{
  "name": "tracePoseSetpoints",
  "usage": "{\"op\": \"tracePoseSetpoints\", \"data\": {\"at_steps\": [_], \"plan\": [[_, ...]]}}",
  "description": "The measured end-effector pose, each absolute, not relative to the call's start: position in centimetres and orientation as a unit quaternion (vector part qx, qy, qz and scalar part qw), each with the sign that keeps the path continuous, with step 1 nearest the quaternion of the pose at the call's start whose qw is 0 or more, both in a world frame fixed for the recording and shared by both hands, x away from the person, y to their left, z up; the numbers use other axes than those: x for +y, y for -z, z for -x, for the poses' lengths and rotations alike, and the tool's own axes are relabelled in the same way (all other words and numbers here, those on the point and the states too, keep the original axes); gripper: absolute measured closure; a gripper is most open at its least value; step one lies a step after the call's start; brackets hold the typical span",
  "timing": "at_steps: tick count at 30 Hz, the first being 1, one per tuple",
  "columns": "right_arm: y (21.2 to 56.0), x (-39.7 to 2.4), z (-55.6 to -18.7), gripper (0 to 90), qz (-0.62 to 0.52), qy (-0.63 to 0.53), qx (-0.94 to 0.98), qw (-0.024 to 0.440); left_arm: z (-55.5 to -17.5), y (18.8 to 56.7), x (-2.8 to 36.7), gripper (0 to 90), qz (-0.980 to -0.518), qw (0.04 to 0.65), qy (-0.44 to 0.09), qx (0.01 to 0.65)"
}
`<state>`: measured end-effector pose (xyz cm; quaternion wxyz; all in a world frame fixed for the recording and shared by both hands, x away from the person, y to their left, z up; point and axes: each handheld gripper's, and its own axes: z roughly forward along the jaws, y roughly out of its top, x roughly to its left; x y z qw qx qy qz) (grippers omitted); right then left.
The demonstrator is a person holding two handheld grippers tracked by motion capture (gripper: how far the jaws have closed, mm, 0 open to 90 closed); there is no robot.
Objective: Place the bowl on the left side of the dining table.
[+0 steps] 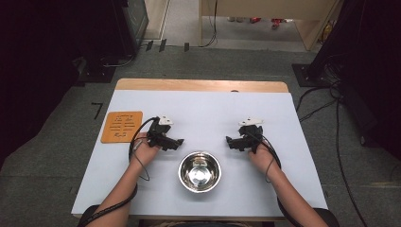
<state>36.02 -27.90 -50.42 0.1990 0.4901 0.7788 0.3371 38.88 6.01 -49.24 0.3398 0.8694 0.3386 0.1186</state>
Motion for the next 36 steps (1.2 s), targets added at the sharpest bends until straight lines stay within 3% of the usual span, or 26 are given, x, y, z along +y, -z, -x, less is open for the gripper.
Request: {"op": "tracePoseSetpoints", "data": {"at_steps": [10, 11, 36], "plan": [[50.43, -27.90, -36.02, 4.3, -0.490, -0.337, 0.779, 0.199, -38.66, 49.55, 5.83, 6.7, -0.867, 0.346, -0.122, 0.337], [50.43, -27.91, -36.02, 4.3, -0.490, -0.337, 0.779, 0.199, -38.61, 49.69, 5.71, 1.7, -0.867, 0.348, -0.120, 0.335], [50.44, -27.92, -36.03, 4.3, -0.489, -0.337, 0.779, 0.200, -38.26, 49.95, 5.54, 0.9, -0.863, 0.352, -0.135, 0.336]]}}
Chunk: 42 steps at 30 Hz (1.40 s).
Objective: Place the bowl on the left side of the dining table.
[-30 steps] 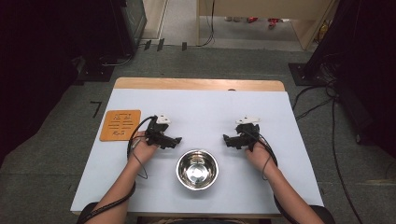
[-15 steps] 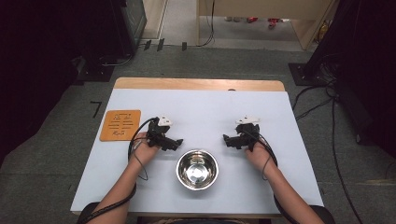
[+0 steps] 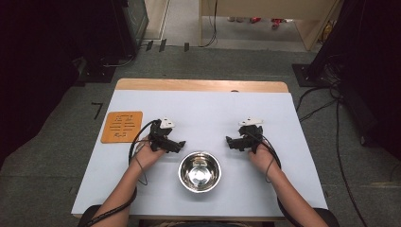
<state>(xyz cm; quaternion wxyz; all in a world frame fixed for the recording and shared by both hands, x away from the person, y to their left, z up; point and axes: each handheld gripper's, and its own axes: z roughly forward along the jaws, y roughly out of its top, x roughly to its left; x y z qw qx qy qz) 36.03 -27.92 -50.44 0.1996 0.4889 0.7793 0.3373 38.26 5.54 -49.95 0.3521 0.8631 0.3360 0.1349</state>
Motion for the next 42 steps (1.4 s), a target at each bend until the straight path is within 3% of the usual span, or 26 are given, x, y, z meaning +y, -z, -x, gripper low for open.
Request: {"op": "tracePoseSetpoints", "data": {"at_steps": [12, 42], "plan": [[50.4, -27.9, -36.0, 4.3, -0.490, -0.337, 0.779, 0.199, -38.7, 49.4, 4.7, 1.0, -0.867, 0.321, -0.129, 0.360], [50.4, -27.9, -36.0, 4.3, -0.490, -0.337, 0.779, 0.199, -38.8, 47.3, 5.9, 1.8, -0.851, 0.361, -0.072, 0.374]]}}
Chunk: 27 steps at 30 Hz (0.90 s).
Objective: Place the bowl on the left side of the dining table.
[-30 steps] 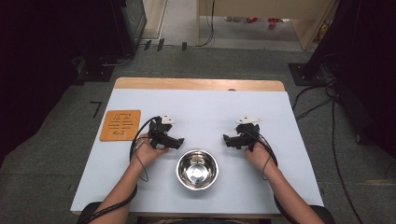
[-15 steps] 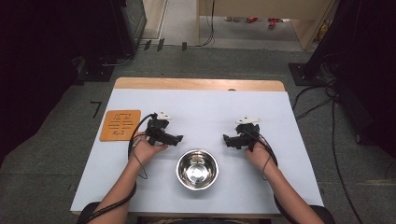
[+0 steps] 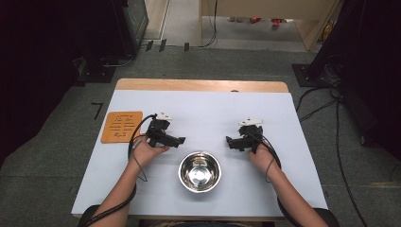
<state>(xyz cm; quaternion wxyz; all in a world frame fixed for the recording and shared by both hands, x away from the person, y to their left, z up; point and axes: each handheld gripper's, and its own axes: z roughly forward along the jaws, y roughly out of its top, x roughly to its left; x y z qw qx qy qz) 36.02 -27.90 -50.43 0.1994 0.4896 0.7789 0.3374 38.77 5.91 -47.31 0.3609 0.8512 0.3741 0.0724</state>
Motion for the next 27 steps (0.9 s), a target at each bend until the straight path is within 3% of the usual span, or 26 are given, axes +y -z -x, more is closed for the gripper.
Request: {"op": "tracePoseSetpoints", "data": {"at_steps": [1, 2, 3, 21, 23, 27], "plan": [[50.4, -27.9, -36.0, 4.3, -0.490, -0.337, 0.779, 0.199, -38.7, 47.2, 5.9, 1.8, -0.850, 0.364, -0.071, 0.375], [50.4, -27.9, -36.0, 4.3, -0.489, -0.337, 0.779, 0.199, -38.7, 47.1, 6.1, 13.8, -0.848, 0.368, -0.071, 0.374], [50.4, -27.9, -36.0, 4.3, -0.489, -0.337, 0.779, 0.199, -38.7, 47.1, 6.1, 16.2, -0.849, 0.367, -0.070, 0.373], [50.4, -27.9, -36.0, 4.3, -0.489, -0.337, 0.779, 0.200, -38.0, 46.1, 5.8, 16.3, -0.854, 0.377, -0.057, 0.355], [50.4, -27.9, -36.0, 4.3, -0.489, -0.337, 0.779, 0.200, -37.9, 46.0, 5.8, 22.7, -0.854, 0.381, -0.055, 0.351], [50.4, -27.9, -36.0, 4.3, -0.489, -0.337, 0.779, 0.199, -37.7, 45.9, 5.7, 25.4, -0.856, 0.383, -0.049, 0.345]]}}
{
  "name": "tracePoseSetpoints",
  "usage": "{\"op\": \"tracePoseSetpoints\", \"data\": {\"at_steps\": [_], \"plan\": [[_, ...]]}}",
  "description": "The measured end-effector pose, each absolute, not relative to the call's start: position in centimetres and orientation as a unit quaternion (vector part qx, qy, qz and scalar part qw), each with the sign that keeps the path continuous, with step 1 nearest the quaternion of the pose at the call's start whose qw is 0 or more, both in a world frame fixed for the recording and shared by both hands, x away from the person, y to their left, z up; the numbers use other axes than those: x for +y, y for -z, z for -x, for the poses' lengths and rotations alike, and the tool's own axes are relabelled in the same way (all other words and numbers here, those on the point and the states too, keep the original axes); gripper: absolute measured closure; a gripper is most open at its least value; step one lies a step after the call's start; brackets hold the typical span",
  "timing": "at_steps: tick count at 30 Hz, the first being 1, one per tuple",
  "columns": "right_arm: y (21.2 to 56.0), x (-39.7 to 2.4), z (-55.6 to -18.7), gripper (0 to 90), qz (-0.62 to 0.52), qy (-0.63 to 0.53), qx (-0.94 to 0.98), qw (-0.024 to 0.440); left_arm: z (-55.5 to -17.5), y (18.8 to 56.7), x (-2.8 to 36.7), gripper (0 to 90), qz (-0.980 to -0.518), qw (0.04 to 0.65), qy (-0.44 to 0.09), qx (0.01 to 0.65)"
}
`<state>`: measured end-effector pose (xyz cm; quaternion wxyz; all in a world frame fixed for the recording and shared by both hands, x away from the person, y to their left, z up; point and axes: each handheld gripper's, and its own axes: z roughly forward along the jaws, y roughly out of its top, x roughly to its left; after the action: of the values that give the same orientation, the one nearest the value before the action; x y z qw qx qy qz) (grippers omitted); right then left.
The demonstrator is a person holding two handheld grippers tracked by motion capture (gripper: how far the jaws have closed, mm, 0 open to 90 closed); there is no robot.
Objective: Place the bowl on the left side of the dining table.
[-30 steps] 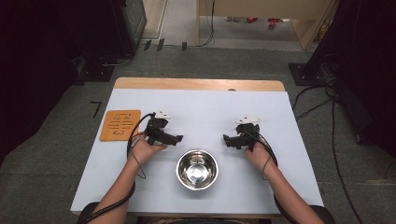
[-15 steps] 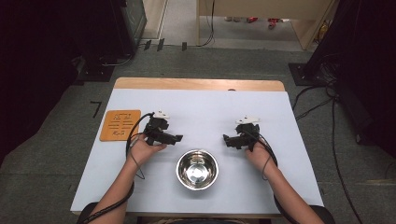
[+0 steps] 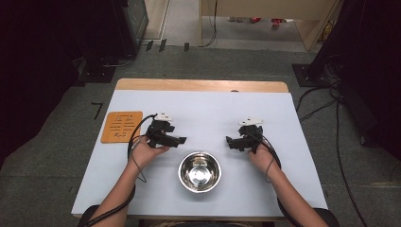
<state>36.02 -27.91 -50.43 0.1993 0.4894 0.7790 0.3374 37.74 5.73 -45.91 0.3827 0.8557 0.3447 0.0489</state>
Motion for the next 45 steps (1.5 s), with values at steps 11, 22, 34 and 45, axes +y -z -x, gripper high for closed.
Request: {"op": "tracePoseSetpoints", "data": {"at_steps": [11, 22, 34, 45], "plan": [[50.4, -27.9, -36.0, 4.3, -0.489, -0.337, 0.779, 0.199, -37.6, 45.4, 6.0, 35.6, -0.848, 0.396, -0.027, 0.351], [50.4, -27.9, -36.0, 4.3, -0.489, -0.337, 0.779, 0.199, -37.0, 44.9, 5.5, 35.4, -0.847, 0.409, -0.025, 0.338], [50.4, -27.9, -36.0, 4.3, -0.489, -0.337, 0.779, 0.199, -36.4, 44.8, 4.6, 33.4, -0.857, 0.409, -0.015, 0.312], [50.4, -27.9, -36.0, 4.3, -0.489, -0.337, 0.779, 0.199, -35.8, 44.5, 4.0, 33.6, -0.863, 0.406, -0.023, 0.300]]}}
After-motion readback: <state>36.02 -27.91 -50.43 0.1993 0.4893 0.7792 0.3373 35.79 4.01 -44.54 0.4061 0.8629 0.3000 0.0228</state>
